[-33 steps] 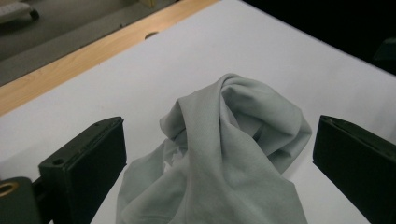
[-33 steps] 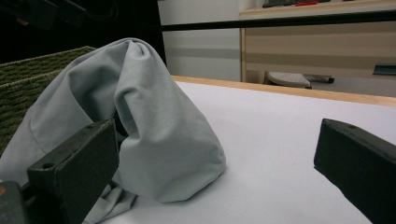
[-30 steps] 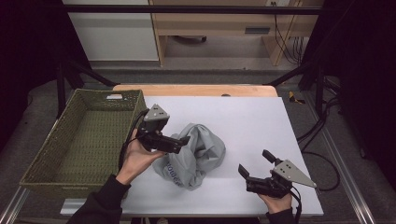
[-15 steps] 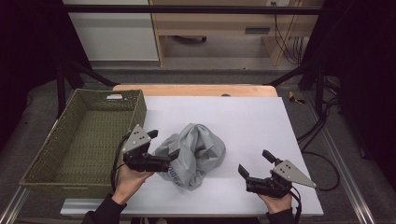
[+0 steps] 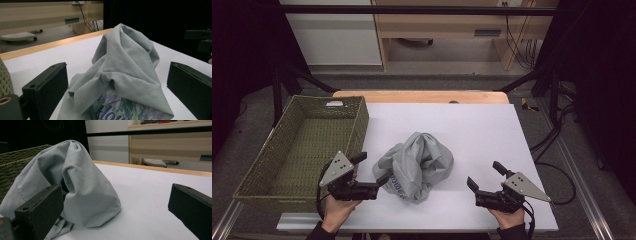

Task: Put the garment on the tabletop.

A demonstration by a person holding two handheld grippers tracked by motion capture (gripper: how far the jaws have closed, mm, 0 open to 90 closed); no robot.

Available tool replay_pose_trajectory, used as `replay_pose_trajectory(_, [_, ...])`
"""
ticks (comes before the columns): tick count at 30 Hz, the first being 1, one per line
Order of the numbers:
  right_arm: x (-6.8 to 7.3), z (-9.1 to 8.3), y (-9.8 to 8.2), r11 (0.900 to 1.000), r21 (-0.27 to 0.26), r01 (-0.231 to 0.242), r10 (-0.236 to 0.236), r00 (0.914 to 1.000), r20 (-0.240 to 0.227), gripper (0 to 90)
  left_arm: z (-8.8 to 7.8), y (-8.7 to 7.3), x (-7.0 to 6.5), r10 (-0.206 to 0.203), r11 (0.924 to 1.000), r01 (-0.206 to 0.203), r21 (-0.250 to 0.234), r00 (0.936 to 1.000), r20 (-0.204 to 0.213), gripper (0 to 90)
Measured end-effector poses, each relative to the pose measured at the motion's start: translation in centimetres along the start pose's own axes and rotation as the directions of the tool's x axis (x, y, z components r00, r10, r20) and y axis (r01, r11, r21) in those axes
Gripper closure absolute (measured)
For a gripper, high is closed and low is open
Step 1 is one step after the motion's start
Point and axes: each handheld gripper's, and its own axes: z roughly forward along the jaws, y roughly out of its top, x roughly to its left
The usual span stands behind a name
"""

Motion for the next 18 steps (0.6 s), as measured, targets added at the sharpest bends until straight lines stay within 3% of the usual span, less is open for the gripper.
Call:
replay_pose_trajectory(11, [0.1, -0.5, 0.2, 1.0, -0.013, 0.004, -0.004, 1.0, -0.003, 0.4, -1.3, -0.9, 0.7, -0.032, 0.9995, 0.032, -0.003, 0.9989, -0.033, 2.3])
replay_pose_trajectory(18, [0.0, -0.9, 0.1, 1.0, -0.015, 0.006, -0.006, 1.0, -0.001, 0.4, -1.3, -1.5, 1.0, -0.049, 0.9984, 0.05, 0.028, 0.998, -0.041, 2.2])
